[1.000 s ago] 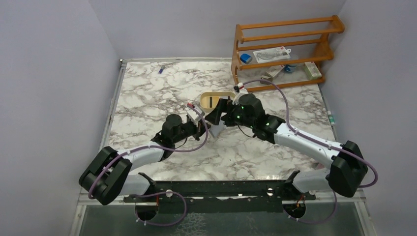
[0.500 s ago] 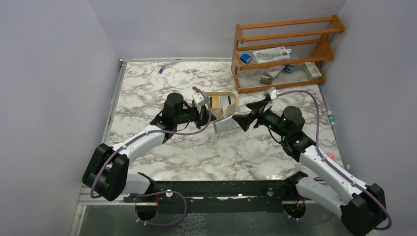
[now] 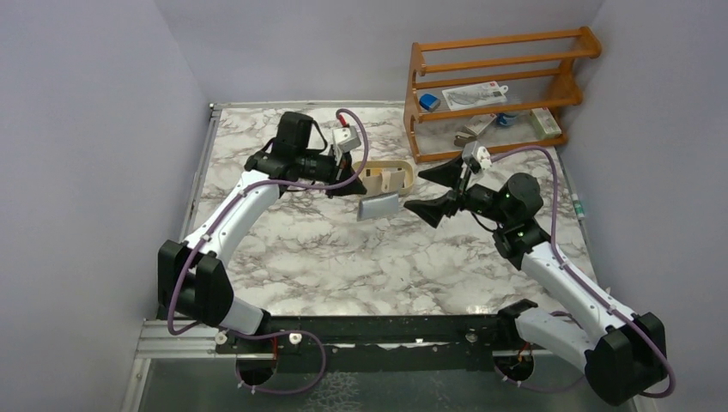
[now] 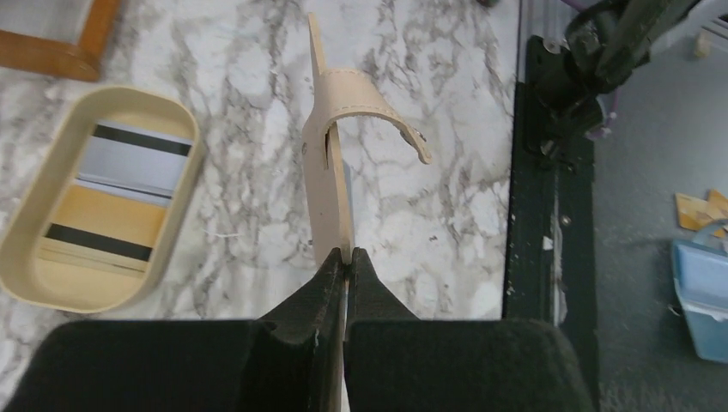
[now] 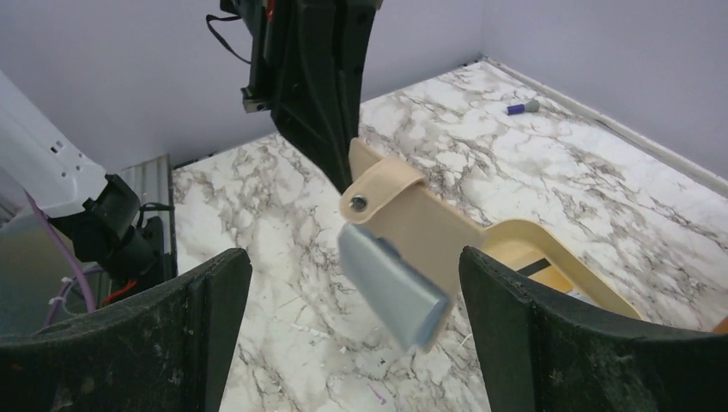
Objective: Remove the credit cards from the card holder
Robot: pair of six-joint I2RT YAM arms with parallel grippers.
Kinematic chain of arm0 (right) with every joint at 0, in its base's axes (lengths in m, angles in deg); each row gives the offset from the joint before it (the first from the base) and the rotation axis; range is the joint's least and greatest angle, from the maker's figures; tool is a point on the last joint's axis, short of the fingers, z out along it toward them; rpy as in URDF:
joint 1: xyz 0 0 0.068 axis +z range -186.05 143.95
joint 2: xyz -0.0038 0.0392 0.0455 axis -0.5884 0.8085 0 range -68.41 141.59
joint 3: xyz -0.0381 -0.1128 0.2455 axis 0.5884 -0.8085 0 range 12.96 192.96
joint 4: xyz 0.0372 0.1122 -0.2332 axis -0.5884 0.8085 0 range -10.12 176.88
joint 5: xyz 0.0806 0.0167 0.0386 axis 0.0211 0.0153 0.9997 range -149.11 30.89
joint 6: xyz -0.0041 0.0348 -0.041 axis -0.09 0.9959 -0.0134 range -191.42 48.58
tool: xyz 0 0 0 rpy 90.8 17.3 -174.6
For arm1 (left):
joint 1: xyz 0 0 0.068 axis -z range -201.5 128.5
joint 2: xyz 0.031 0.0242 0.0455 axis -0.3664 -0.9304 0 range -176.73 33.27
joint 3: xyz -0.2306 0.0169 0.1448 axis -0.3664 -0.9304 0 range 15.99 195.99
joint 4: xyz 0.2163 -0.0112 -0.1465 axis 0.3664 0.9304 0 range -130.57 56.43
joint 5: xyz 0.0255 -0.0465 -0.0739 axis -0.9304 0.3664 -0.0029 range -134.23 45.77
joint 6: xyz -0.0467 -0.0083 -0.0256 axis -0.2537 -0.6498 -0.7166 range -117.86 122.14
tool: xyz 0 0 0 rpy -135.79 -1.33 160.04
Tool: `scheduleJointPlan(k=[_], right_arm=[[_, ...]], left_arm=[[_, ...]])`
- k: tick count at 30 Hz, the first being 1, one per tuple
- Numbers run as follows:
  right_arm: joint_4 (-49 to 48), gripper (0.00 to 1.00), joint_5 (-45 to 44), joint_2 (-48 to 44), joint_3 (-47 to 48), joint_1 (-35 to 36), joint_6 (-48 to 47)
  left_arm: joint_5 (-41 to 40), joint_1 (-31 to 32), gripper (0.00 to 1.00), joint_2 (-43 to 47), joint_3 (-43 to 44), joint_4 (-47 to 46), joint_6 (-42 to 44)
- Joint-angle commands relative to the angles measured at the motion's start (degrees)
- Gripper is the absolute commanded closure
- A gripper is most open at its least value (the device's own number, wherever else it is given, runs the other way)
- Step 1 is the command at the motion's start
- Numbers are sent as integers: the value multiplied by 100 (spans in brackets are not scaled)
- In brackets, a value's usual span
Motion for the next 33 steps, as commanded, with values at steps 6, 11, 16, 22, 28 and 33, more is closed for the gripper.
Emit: scheduleJointPlan(k=[6, 11, 16, 22, 28, 33], right_arm=[[-376, 6, -226, -64, -248, -33, 62], [-904, 7, 163, 232, -468, -33, 184], [-1056, 9, 114, 410, -587, -33, 157], [-2027, 8, 120, 494, -1290, -33, 720], [-2516, 8, 645, 854, -1338, -33, 1058], [-2951, 9, 519, 1171, -1387, -32, 1132]], left_arm=[[1096, -18, 100, 213, -211, 762, 347], [1507, -31, 100, 393, -715, 215, 4], [1666, -60, 100, 506, -883, -10, -183], [1493, -356, 100, 1012, -1442, -2255, -1950], [1338, -524, 100, 1477, -2256, -4769, -3881], [1441, -524, 100, 1653, -2351, -4858, -4048]])
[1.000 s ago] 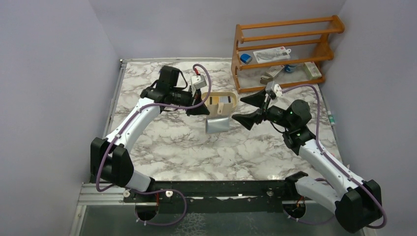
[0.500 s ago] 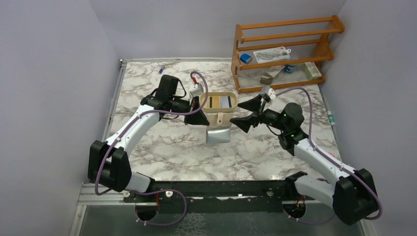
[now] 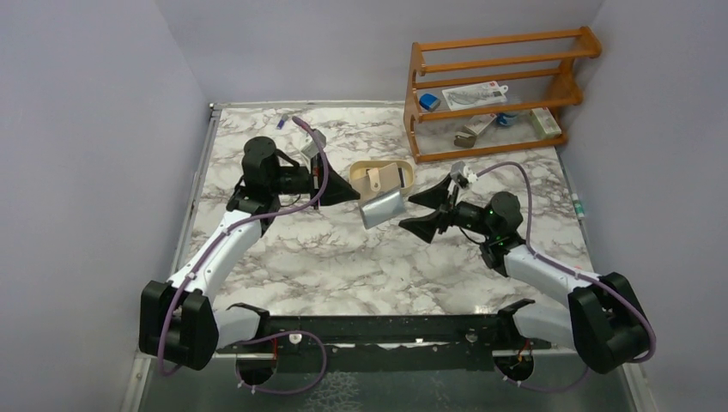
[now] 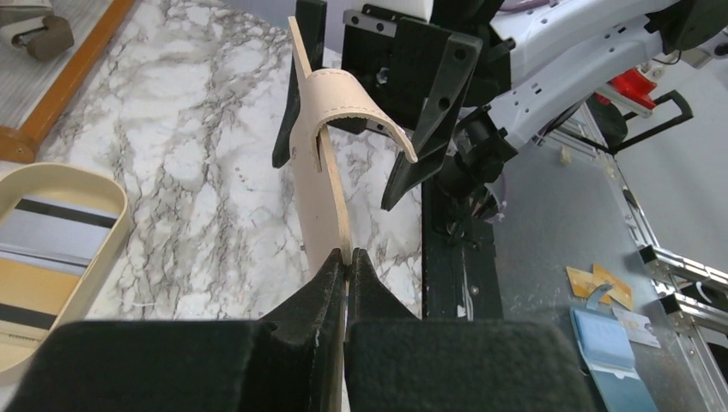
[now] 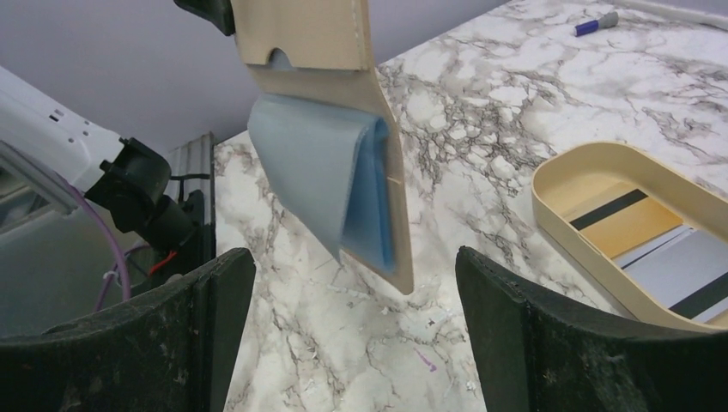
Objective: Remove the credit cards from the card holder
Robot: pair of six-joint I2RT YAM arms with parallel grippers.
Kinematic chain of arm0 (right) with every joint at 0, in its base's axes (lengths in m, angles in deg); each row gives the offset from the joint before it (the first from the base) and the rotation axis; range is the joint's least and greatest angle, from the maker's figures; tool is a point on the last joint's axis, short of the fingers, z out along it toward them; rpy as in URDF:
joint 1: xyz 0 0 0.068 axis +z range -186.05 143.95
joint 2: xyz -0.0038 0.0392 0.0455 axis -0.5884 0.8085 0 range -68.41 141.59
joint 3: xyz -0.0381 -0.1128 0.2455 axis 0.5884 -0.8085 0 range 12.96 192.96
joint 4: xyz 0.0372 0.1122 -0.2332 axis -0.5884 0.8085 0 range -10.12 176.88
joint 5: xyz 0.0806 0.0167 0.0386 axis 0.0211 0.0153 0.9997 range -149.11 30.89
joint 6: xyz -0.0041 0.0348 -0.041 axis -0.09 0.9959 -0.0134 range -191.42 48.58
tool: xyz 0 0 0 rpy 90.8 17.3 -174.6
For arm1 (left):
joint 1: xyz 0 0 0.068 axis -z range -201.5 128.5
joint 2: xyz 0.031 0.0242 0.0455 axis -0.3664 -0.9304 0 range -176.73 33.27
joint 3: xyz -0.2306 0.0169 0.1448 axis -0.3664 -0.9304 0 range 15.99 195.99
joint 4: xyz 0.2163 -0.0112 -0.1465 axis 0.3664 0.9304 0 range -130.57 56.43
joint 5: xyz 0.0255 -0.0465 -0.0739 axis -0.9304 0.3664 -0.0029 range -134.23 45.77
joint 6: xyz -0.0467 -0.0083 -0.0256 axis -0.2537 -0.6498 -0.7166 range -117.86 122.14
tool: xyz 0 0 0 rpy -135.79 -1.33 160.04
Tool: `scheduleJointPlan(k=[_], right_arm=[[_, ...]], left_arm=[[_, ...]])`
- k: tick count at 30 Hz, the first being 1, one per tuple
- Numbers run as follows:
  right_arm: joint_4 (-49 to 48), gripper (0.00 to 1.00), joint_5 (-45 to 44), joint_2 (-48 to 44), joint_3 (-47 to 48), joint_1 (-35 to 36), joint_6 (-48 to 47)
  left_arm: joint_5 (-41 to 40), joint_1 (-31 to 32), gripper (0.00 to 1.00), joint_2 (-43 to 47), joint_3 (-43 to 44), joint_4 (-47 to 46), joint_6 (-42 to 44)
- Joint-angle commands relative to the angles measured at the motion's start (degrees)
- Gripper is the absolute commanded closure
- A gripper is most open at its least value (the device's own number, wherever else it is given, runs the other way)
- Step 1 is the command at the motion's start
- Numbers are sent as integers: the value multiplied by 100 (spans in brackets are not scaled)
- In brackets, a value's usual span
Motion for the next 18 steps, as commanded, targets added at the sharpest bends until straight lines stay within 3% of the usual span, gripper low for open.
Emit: scheduleJointPlan(k=[1, 7, 18], right_arm=[[-815, 8, 91, 233, -45, -31, 203], [-1372, 9, 63, 547, -31, -31, 393], [-2789, 9, 1219, 1460, 430, -27, 1206]], left_arm=[[172, -4, 100, 293, -92, -938, -719], [389, -3, 100, 515, -244, -1038, -937], [625, -3, 100, 549, -406, -1083, -998]])
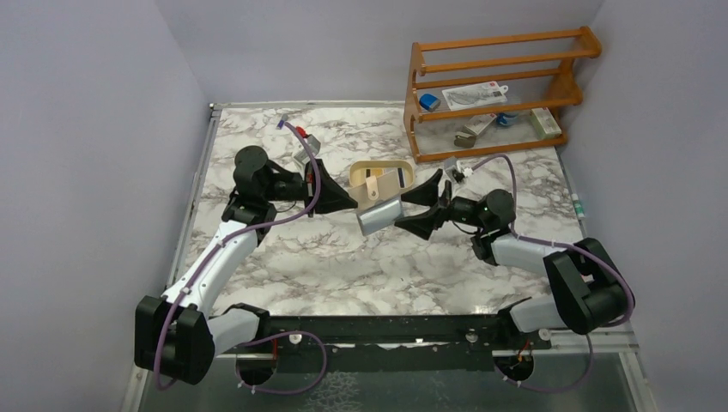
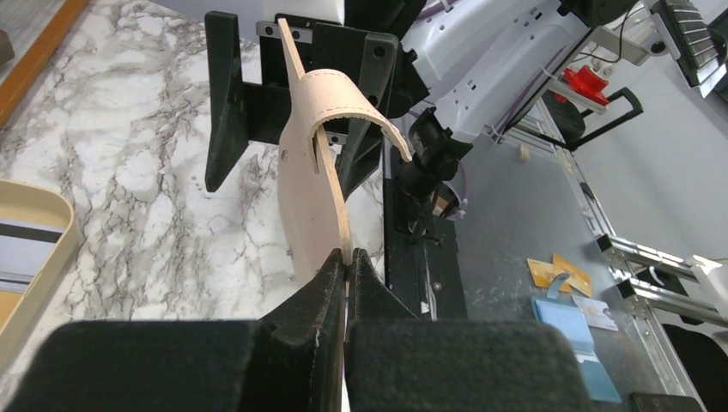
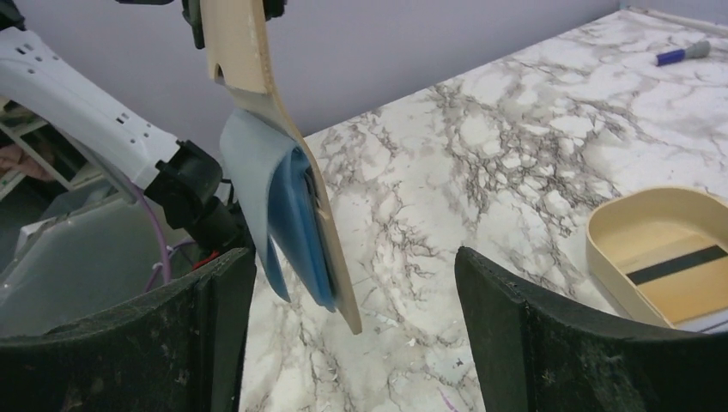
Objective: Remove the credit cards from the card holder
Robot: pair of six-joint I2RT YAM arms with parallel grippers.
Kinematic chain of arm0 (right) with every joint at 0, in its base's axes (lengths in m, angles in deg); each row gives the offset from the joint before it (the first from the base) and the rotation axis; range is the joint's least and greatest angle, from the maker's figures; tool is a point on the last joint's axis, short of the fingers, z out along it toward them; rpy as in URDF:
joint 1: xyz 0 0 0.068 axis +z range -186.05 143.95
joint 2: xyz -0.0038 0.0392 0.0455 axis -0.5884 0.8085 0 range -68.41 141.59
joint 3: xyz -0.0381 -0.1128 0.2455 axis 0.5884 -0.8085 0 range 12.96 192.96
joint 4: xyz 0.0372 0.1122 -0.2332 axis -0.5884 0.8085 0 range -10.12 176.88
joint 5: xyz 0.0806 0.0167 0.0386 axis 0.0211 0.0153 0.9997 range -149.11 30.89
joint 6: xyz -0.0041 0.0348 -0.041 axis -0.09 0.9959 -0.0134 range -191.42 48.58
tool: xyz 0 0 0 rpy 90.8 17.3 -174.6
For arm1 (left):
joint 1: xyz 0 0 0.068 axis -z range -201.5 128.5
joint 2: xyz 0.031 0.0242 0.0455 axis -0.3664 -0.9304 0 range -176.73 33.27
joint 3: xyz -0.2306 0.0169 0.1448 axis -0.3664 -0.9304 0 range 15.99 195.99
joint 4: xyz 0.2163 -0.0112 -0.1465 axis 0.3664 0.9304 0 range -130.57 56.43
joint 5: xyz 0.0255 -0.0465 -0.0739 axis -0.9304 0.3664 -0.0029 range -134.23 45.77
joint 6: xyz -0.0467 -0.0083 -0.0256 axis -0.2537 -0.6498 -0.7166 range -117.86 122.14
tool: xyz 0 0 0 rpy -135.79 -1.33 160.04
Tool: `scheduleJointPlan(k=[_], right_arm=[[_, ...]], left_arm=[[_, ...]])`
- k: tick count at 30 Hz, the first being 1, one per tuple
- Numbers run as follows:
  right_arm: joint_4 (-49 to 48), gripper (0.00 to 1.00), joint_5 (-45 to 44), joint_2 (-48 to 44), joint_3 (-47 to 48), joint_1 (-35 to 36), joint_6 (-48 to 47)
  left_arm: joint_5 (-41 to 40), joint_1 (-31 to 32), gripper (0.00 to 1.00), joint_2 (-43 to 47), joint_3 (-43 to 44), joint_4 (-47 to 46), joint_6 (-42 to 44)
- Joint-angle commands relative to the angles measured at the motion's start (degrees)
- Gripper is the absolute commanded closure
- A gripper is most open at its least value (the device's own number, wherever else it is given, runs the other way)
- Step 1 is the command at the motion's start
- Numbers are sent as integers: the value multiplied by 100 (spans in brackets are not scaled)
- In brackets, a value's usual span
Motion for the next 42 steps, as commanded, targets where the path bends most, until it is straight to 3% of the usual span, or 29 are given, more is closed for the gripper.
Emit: scheduleJointPlan(k=[1, 8, 12, 21, 25, 26, 28, 29, 32, 37, 39, 42], right_arm=[[-877, 9, 624, 243, 300, -30, 381], [-1161, 9, 1215, 369, 480, -27, 862], [-813, 12, 1258, 379, 567, -31, 705], [-1533, 32, 1432, 935, 665, -31, 1224], [-1519, 48, 1494, 1008, 691, -31, 1280], [-1491, 56, 1495, 1004, 689, -31, 1280], [-1454, 86, 1445, 983, 655, -27, 1295], [-1451, 95, 1412, 974, 616, -26, 1327], [-1642, 99, 1437, 942, 464, -31, 1552], [-1837, 99, 1447, 474, 23, -31, 1944], [-1781, 99, 1401, 18, -178, -31, 2129], [-1587, 99, 1273, -656, -500, -31, 2385]], left_arm=[[268, -3, 100, 64, -54, -235, -51], [187, -3, 100, -94, -36, -244, 28], [198, -3, 100, -209, 8, -298, 32], [127, 5, 100, -327, -3, -437, -31], [70, 5, 100, -367, -33, -489, -41], [43, 5, 100, -379, -44, -498, -41], [-127, 5, 100, -416, -97, -501, -61], [-310, -1, 99, -426, -128, -504, -89], [-1045, -3, 84, -441, -330, -519, -334], [-2223, -3, 35, -286, -817, -666, -836], [-2758, -3, 5, -194, -985, -672, -1119], [-3351, -3, 1, 28, -1309, -719, -1643]])
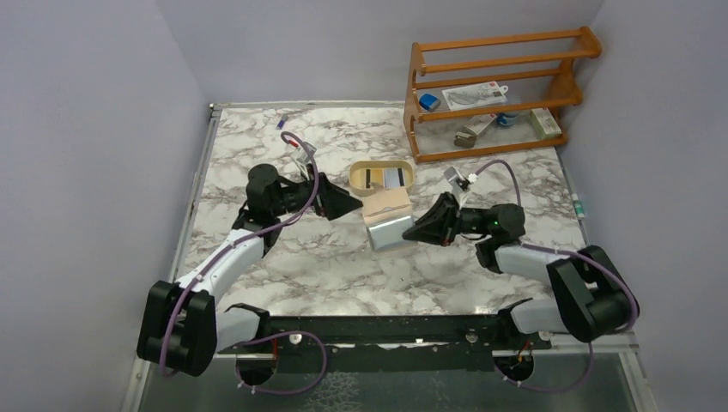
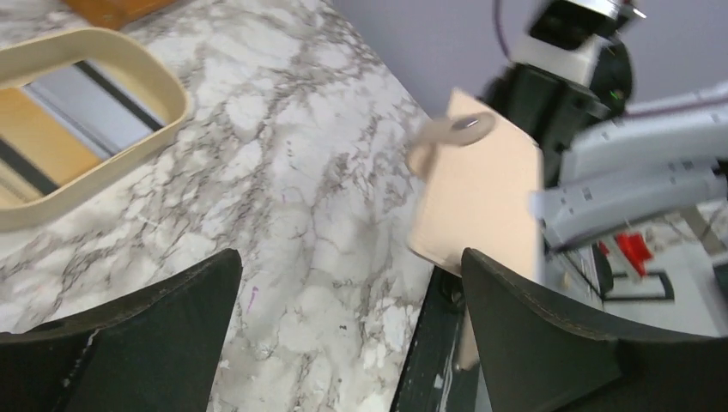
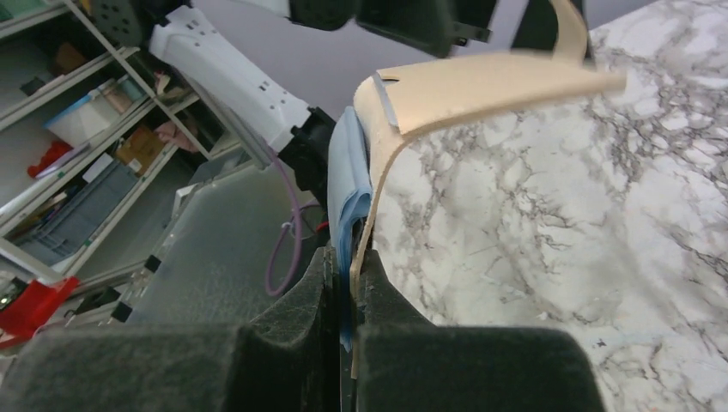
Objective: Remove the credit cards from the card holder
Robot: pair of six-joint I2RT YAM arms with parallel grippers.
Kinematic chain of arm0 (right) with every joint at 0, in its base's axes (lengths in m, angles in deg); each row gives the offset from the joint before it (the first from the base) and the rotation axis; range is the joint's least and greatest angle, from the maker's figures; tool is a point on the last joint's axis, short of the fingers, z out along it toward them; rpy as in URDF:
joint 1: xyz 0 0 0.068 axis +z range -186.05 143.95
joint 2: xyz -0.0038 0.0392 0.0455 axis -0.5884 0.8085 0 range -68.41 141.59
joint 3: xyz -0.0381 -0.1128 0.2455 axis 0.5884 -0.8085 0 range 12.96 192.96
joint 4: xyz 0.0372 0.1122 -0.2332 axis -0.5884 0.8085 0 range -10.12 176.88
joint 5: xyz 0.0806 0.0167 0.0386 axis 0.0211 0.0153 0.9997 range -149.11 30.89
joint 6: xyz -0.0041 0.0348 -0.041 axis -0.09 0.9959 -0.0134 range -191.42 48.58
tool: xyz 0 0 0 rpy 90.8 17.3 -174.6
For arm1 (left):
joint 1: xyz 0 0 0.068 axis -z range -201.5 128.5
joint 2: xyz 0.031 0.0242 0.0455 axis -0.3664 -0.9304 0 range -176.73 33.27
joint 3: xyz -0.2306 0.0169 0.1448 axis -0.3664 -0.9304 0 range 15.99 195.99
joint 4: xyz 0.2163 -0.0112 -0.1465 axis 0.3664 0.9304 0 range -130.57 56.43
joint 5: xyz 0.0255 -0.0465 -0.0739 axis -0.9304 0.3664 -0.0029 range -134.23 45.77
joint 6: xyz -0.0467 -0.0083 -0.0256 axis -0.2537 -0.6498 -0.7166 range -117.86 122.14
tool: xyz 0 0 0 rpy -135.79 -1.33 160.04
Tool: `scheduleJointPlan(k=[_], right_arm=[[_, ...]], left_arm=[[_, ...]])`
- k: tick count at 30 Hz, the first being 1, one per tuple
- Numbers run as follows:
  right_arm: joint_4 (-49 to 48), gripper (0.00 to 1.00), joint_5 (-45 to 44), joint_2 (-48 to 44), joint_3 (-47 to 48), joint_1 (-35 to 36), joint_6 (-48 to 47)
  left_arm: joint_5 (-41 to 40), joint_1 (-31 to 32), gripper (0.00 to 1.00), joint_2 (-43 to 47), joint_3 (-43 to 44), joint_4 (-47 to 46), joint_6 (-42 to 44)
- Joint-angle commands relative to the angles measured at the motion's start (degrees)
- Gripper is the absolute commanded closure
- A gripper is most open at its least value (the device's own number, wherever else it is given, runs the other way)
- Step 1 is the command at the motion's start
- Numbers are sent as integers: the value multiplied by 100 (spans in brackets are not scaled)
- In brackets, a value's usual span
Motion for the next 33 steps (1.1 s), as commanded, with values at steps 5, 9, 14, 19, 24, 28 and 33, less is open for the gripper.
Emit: scheduleJointPlan(k=[5, 9, 14, 19, 24, 28, 33], right_arm=[[1291, 99, -456, -2074, -627, 8, 253], [2480, 99, -1290, -2669, -835, 55, -94], [2240, 99, -2105, -2384, -1017, 80, 404], [1340, 99, -2464, -1597, -874, 115, 1433], [1177, 99, -2392, -941, -522, 380, 2194], [1113, 99, -2691, -906, -626, 687, 2593], [1057, 99, -2949, -1052, -793, 921, 2782]], left_arm=[[-1881, 146, 1, 1436, -1271, -456, -1542], [-2526, 724, 1, 2267, -2093, -643, -2096], [-3726, 1756, 1, 2861, -2922, -1428, -2129], [-3882, 2248, 1, 2575, -2995, -2407, -1649], [-4400, 2543, 1, 1810, -2796, -2401, -1223], [-4724, 2687, 3, 1195, -2624, -2402, -1130], [-5283, 2812, 6, 1077, -2649, -2415, -1080]])
